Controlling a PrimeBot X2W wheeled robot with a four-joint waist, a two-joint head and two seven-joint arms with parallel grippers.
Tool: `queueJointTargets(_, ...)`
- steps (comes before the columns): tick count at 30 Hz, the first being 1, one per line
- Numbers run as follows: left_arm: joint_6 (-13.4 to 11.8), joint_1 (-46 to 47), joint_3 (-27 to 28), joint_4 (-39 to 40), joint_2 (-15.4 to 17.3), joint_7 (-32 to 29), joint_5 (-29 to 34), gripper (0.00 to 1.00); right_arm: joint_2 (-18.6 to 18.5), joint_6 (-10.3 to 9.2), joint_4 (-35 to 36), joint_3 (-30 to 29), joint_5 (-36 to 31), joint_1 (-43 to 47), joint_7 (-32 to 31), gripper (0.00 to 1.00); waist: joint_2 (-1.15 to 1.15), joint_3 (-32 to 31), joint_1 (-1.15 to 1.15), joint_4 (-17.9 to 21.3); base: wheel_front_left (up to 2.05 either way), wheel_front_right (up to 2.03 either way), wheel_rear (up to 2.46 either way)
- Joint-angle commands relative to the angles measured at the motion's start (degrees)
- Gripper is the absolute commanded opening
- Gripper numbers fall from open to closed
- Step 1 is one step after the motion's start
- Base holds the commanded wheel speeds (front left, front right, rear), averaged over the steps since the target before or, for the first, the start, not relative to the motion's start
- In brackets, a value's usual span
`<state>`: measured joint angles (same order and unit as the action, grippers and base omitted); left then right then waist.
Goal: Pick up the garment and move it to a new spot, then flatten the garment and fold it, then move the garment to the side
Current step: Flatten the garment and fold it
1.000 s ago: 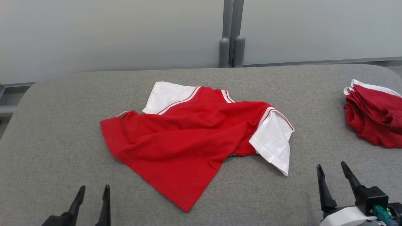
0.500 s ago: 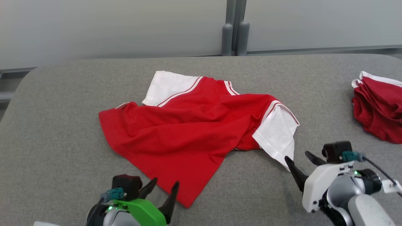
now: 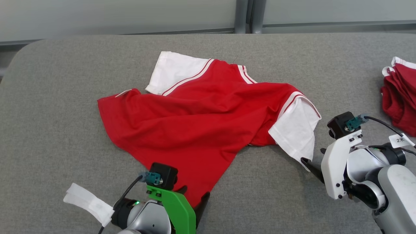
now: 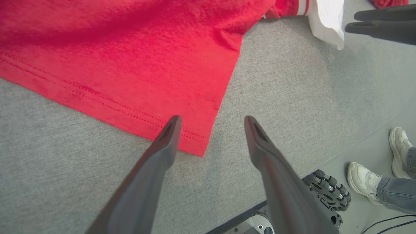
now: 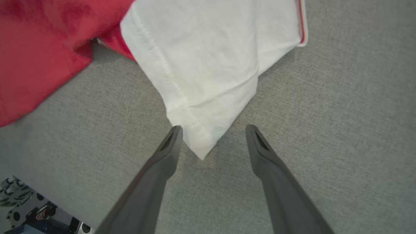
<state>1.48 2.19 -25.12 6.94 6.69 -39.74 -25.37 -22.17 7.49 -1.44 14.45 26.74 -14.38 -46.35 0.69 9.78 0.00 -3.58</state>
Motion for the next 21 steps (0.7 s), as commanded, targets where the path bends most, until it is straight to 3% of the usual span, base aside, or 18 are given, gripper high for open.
queueJointTargets(1, -0.45, 0.79, 0.02, 0.04, -0.08, -0.6, -0.71, 1.0, -0.79, 0.0, 0.39, -0.17, 0.19, -0.8, -0.73, 1.0, -0.69, 1.69, 0.0, -0.82, 0.0, 0.0, 0.0)
queueJointTargets(19, -1.46, 4.98, -0.38, -8.61, -0.48, -0.03, 0.06, 1.0, 0.74, 0.0, -4.38, 2.78, 0.65, -3.92, -0.93, 1.0, -0.69, 8.73, 0.0, -1.46, 0.0, 0.0, 0.0)
queueJointTargets(21, -1.33, 5.11, -0.76, -9.59, -0.68, -0.31, -0.33, 1.0, 0.86, 0.0, -4.78, 3.25, 0.87, -4.14, -0.92, 0.93, -0.69, 8.82, 0.0, -1.29, 0.0, 0.0, 0.0)
